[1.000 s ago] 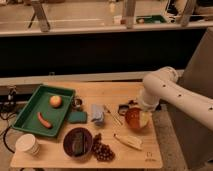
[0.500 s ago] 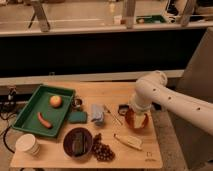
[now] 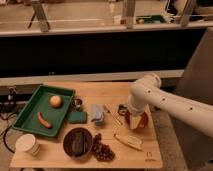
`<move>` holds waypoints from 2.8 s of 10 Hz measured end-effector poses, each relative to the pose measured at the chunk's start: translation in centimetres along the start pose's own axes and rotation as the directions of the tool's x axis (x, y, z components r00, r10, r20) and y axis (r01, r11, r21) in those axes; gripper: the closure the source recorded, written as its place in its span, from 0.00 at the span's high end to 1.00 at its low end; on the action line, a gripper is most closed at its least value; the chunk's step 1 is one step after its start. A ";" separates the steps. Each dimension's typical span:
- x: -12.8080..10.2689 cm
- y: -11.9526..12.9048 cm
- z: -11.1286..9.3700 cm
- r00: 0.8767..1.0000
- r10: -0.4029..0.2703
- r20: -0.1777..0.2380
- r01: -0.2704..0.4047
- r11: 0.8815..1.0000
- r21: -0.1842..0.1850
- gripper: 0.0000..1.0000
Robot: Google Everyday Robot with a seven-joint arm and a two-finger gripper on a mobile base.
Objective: Place fork in red bowl
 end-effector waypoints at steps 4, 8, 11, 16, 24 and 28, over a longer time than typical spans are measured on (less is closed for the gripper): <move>-1.4 -1.8 0.3 0.981 -0.188 -0.038 0.187 0.982 -0.040 0.80; -3.5 -5.0 -0.2 0.870 -0.491 -0.046 0.489 0.871 -0.050 0.80; -6.0 -6.3 1.0 0.671 -0.741 -0.023 0.740 0.671 -0.053 0.80; -7.0 -8.1 3.2 0.524 -0.851 -0.025 0.851 0.524 -0.034 0.80; -6.4 -11.9 8.0 0.583 -0.812 -0.014 0.808 0.582 -0.090 0.68; -5.7 -11.8 9.3 0.593 -0.805 0.002 0.801 0.590 -0.107 0.68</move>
